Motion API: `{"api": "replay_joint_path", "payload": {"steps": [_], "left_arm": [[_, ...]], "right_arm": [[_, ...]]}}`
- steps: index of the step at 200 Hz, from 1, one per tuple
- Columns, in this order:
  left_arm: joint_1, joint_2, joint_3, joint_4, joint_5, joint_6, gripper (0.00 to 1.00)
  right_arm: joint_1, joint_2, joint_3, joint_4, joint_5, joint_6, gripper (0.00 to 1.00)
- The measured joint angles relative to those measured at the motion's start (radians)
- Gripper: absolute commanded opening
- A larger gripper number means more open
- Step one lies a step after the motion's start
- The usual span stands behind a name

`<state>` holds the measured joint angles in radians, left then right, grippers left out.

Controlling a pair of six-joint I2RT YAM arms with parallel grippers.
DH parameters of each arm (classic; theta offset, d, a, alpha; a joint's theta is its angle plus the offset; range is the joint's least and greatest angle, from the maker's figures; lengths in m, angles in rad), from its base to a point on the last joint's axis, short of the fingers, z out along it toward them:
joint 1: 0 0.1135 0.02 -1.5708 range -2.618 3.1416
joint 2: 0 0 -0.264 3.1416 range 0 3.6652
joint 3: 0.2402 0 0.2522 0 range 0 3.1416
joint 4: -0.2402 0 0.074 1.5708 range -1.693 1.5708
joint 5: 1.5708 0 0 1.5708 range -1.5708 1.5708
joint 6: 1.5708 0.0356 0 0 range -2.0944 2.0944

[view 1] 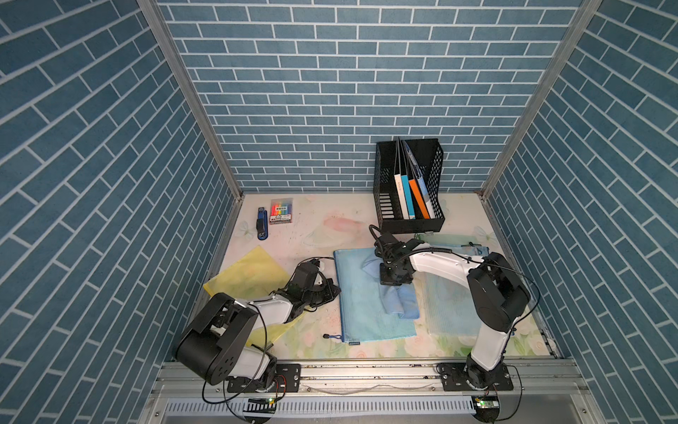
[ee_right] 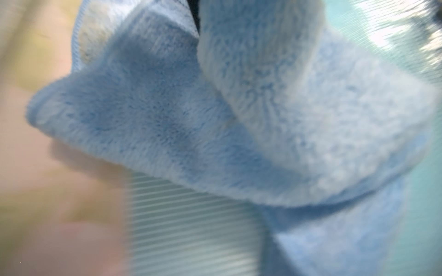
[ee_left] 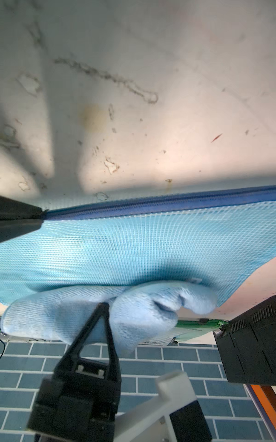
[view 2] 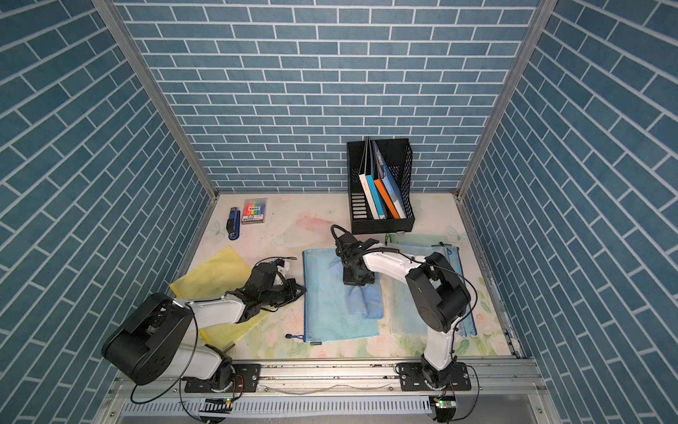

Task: Wipe the document bag
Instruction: Wipe the dirt from the document bag.

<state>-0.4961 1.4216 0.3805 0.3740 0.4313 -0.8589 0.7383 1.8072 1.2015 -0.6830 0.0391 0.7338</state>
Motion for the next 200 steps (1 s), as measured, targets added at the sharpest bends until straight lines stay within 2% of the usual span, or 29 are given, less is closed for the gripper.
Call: {"api": "replay_joint_path", "payload": {"steps": [25,44,66,97,118,137,157,200], "left_arm": [[0.0,0.0,-0.005,0.011,0.0,-0.006,0.0],[0.0,0.0,-0.012,0.025,0.0,-0.016,0.0],[0.0,0.006,-0.013,0.037,0.003,-0.027,0.0],[0.0,0.01,-0.013,0.046,0.003,-0.032,0.0],[0.006,0.013,-0.02,0.031,-0.006,-0.032,0.0],[0.005,0.013,-0.02,0.035,-0.005,-0.032,0.0],[0.003,0.011,-0.02,0.038,-0.006,-0.034,0.0],[0.0,0.008,-0.02,0.053,-0.001,-0.037,0.0]], "right_arm": [[0.01,-0.021,-0.014,-0.014,0.022,0.0,0.0],[0.057,-0.018,-0.018,-0.005,0.014,0.004,0.0],[0.179,0.034,0.034,0.011,-0.021,0.023,0.0],[0.375,0.183,0.194,0.071,-0.111,0.029,0.0],[0.43,0.219,0.258,0.067,-0.142,0.04,0.0],[0.42,0.215,0.24,0.082,-0.153,0.051,0.0],[0.383,0.159,0.125,0.132,-0.161,0.073,0.0],[0.204,-0.067,-0.133,0.12,-0.108,0.1,0.0]]}}
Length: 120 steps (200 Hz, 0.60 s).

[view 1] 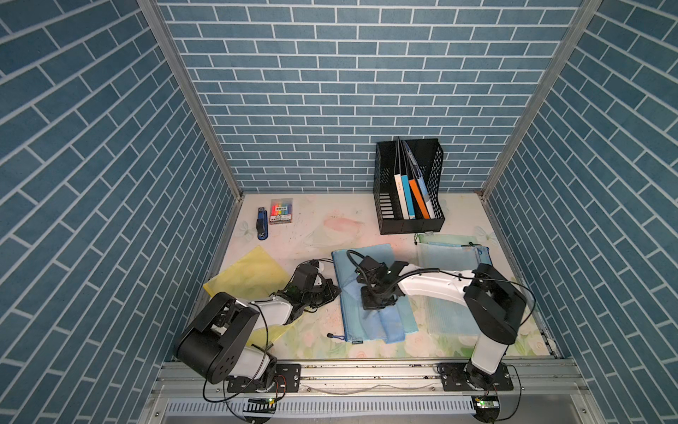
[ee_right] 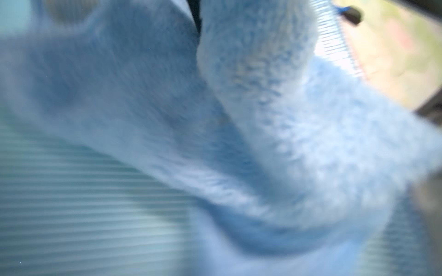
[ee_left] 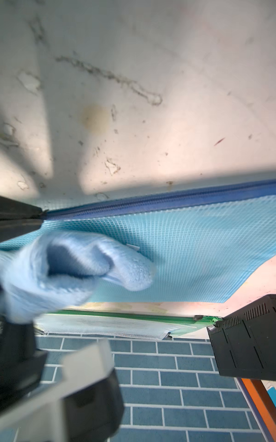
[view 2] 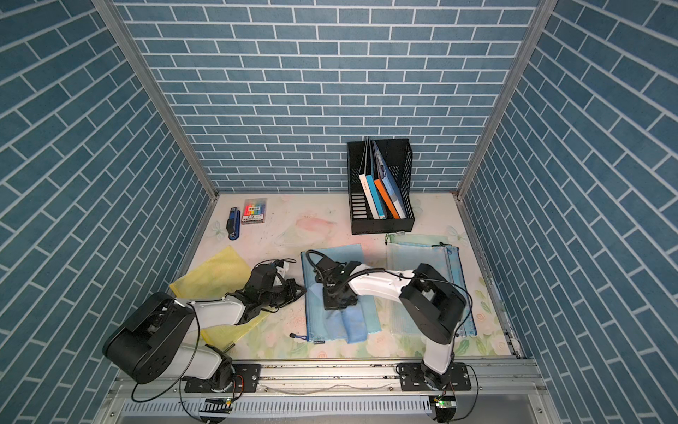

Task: Wipe the document bag
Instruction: Wipe the dirt from the document bag.

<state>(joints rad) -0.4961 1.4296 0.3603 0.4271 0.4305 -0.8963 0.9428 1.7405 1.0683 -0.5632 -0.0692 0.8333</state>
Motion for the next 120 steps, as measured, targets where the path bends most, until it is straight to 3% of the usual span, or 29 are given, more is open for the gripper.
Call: {"api": "replay_joint_path", "payload": {"steps": [27,60,82,120], "left_arm": [[0.0,0.0,0.0,0.01,0.0,-0.009,0.0],[0.0,0.0,-0.004,0.032,-0.007,-0.03,0.0],[0.0,0.0,-0.033,0.084,-0.017,-0.067,0.0],[0.0,-0.012,-0.134,0.195,-0.045,-0.172,0.0]], "right_arm": [[-0.101,-0.087,-0.053,-0.046,0.062,-0.002,0.0],[-0.1,-0.106,-0.053,-0.09,0.094,-0.003,0.0],[-0.039,-0.084,-0.01,-0.127,0.092,0.0,0.0],[0.148,0.066,0.218,-0.132,0.065,0.0,0.0]]}}
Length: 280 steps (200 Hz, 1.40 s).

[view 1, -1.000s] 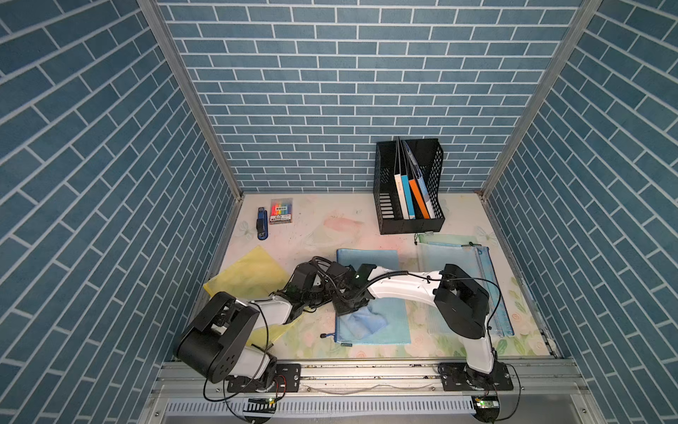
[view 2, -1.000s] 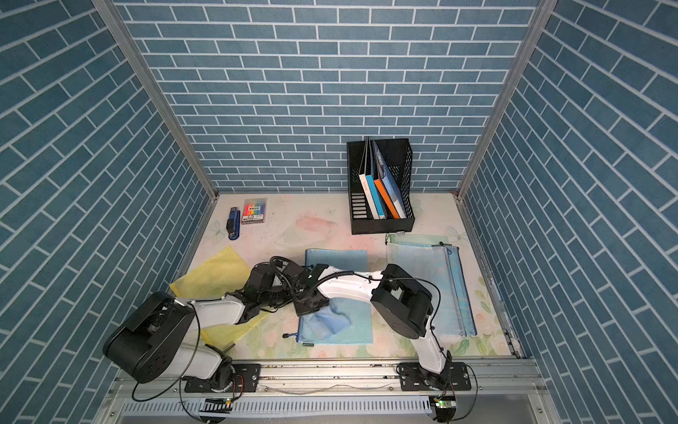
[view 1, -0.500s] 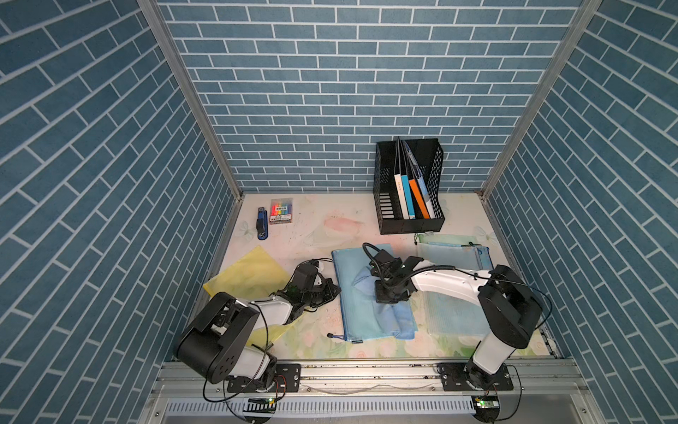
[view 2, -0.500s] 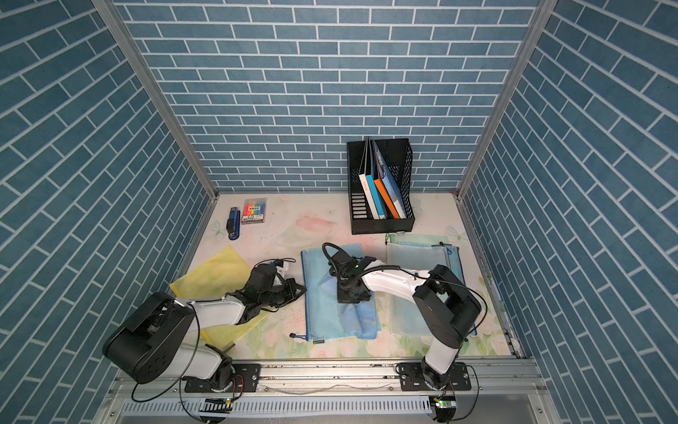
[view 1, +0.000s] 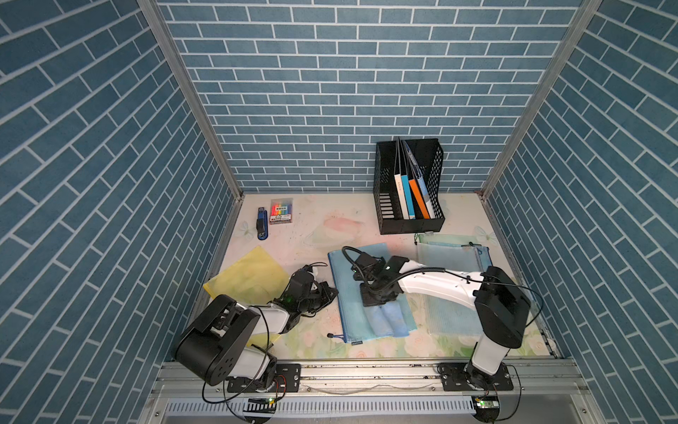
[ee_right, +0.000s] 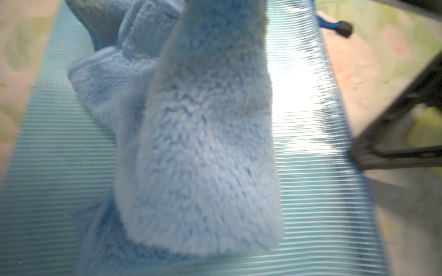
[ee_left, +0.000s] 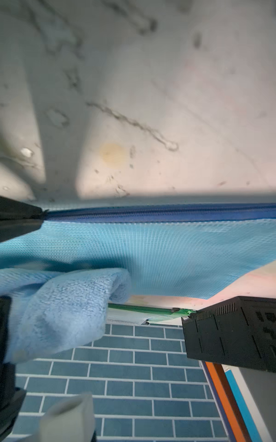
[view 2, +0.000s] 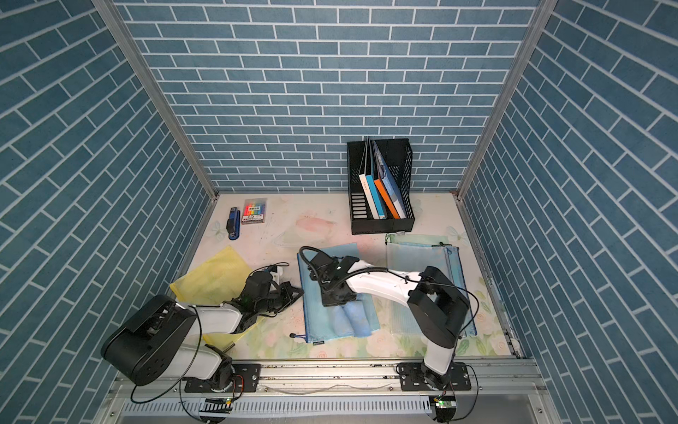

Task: Wipe the document bag
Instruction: Wipe the dirt from the document bag.

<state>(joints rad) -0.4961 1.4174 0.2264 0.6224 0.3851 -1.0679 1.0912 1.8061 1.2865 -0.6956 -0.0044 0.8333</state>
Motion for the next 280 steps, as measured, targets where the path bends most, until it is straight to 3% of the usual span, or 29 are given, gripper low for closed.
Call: {"api": "replay_joint_path", "payload": {"steps": [32,79,121,142,162,189,214,249,280], "left_arm": [[0.0,0.0,-0.018,0.061,-0.023,-0.07,0.0],[0.0,0.0,-0.018,0.113,-0.041,-0.107,0.0],[0.0,0.003,-0.019,0.131,-0.048,-0.115,0.0],[0.0,0.005,-0.02,0.14,-0.049,-0.118,0.0],[0.0,0.008,-0.02,0.146,-0.051,-0.132,0.0],[0.0,0.016,-0.02,0.151,-0.052,-0.14,0.0],[0.0,0.023,-0.02,0.163,-0.053,-0.153,0.0],[0.0,0.035,-0.02,0.178,-0.053,-0.166,0.0],[0.0,0.036,-0.02,0.183,-0.052,-0.171,0.0]], "right_arm": [[0.089,0.054,0.037,0.021,-0.043,0.001,0.0],[0.07,0.025,-0.106,0.026,-0.048,0.025,0.0],[-0.084,-0.209,-0.313,-0.014,-0.007,0.034,0.0],[-0.174,-0.312,-0.354,-0.053,0.031,0.035,0.0],[-0.189,-0.341,-0.36,-0.065,0.042,0.036,0.0],[-0.145,-0.275,-0.34,-0.059,0.033,0.05,0.0],[-0.043,-0.127,-0.222,-0.049,0.017,0.05,0.0],[0.073,0.036,-0.039,0.051,-0.088,0.045,0.0],[0.092,0.103,0.008,0.105,-0.174,0.032,0.0]]}}
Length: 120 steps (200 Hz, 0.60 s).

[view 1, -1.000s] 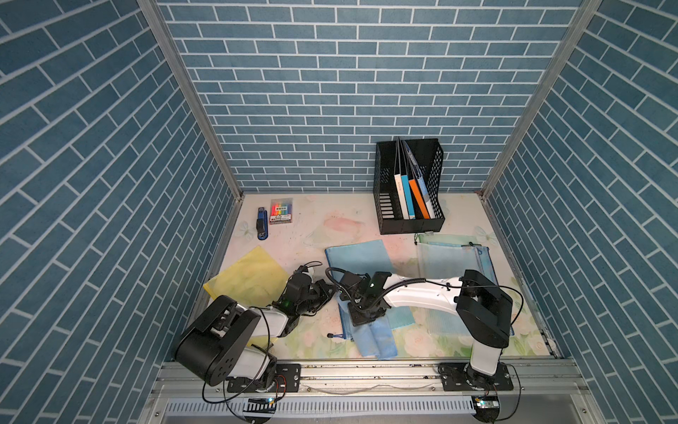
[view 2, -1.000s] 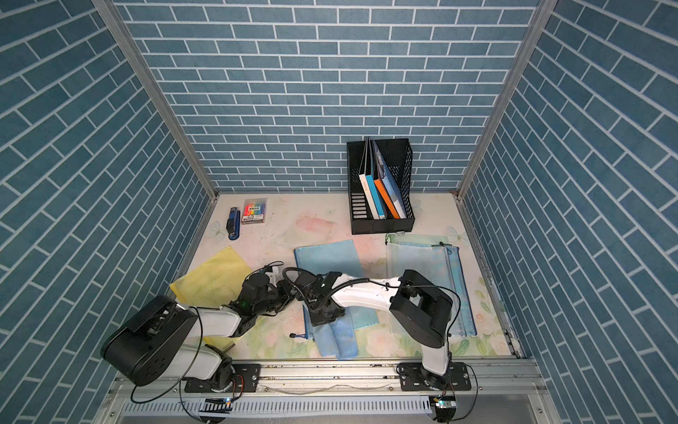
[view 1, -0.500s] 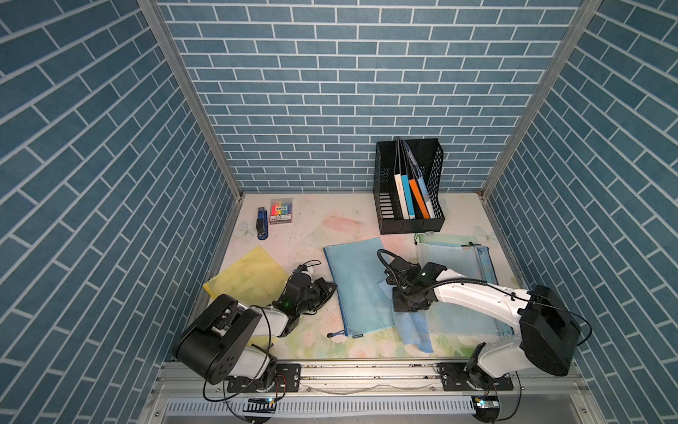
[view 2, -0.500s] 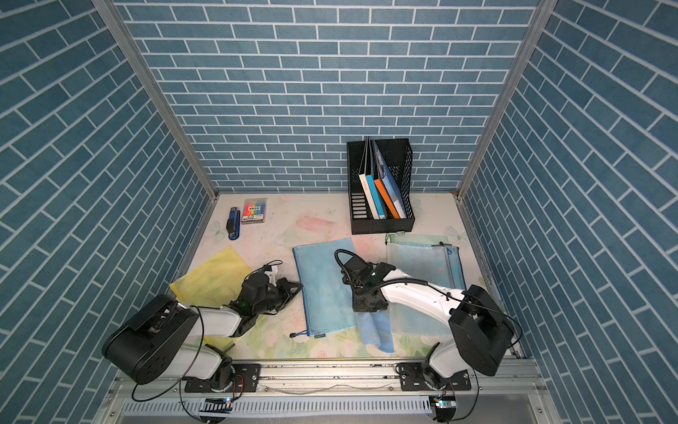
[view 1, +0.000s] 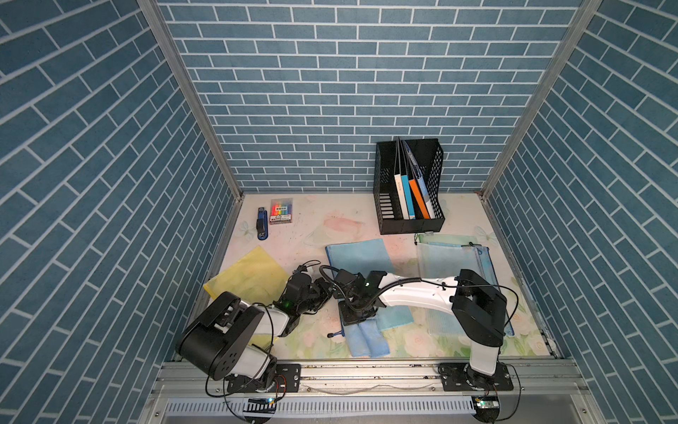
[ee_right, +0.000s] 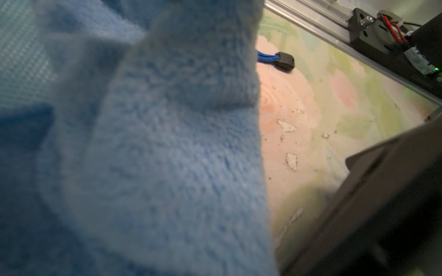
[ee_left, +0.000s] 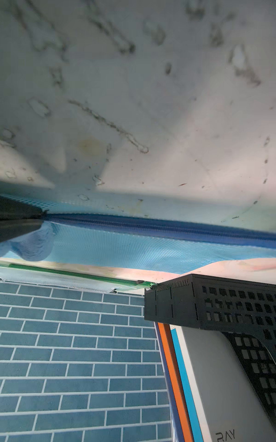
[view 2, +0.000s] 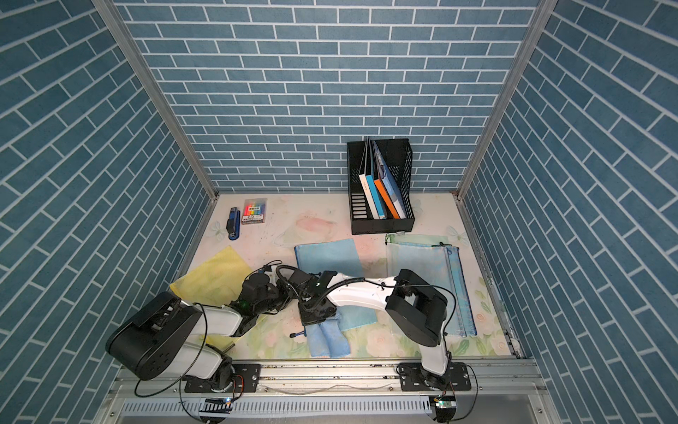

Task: Wipe the document bag
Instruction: Wipe the dirt from the document bag.

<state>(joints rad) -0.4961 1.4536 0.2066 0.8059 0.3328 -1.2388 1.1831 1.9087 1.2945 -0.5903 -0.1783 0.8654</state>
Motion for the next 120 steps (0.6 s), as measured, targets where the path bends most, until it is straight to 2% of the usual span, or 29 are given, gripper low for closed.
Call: {"api": "replay_joint_path", "payload": {"steps": [41,74,120], "left_arm": [[0.0,0.019,0.0,0.018,0.008,0.003,0.0],[0.0,0.026,0.0,0.017,0.039,0.032,0.0],[0.0,0.039,0.001,0.015,0.08,0.07,0.0]], "right_arm": [[-0.03,-0.017,-0.091,0.087,-0.043,0.021,0.0],[-0.084,-0.116,-0.207,0.094,-0.016,0.047,0.0],[-0.225,-0.299,-0.369,0.046,0.032,0.051,0.0]]}}
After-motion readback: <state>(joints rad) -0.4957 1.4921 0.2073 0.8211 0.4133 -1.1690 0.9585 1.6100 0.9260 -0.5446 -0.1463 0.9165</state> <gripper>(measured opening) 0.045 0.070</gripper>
